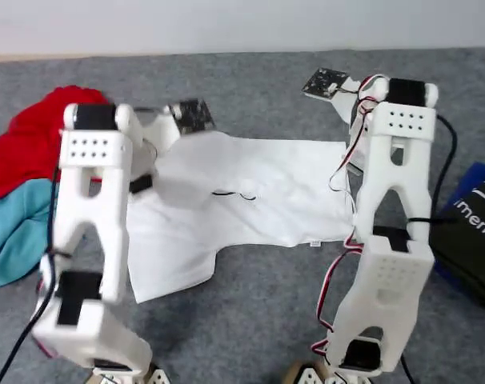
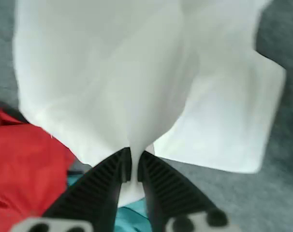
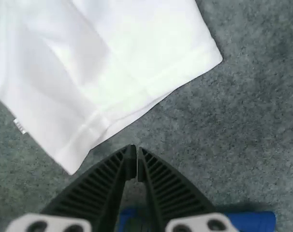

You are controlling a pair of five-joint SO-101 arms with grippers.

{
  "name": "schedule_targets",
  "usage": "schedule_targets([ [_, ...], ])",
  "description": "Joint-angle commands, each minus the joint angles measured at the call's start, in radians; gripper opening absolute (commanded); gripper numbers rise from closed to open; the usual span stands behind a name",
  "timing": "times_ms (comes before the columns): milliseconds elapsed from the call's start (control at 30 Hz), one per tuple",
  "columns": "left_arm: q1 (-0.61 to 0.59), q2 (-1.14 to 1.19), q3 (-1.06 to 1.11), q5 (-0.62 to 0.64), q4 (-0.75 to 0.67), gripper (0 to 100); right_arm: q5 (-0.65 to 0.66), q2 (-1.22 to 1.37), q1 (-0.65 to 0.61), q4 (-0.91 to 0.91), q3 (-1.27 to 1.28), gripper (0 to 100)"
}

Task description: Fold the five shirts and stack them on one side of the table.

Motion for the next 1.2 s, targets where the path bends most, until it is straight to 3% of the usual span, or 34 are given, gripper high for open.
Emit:
schedule_targets([
  [0, 0.015, -0.195, 0.186, -0.023, 0.031, 0, 0.049, -0.150, 0.012, 0.044, 0.120, 1.0],
  [200, 0.040, -0.345, 0.450, -0.029, 0.031, 0, 0.072, -0.246, 0.012, 0.041, 0.322, 1.0],
  [433, 0.071, -0.396, 0.633, -0.028, 0.028, 0, 0.072, -0.248, 0.018, 0.039, 0.338, 1.0],
  [700, 0.028, -0.396, 0.645, -0.025, -0.055, 8, 0.072, -0.248, 0.018, 0.039, 0.341, 1.0],
  [1000, -0.006, -0.396, 0.628, -0.023, -0.114, 11, 0.069, -0.248, 0.025, 0.039, 0.341, 1.0],
  [1167, -0.021, -0.394, 0.587, 0.160, -0.356, 9, 0.068, -0.248, 0.030, 0.041, 0.342, 1.0],
])
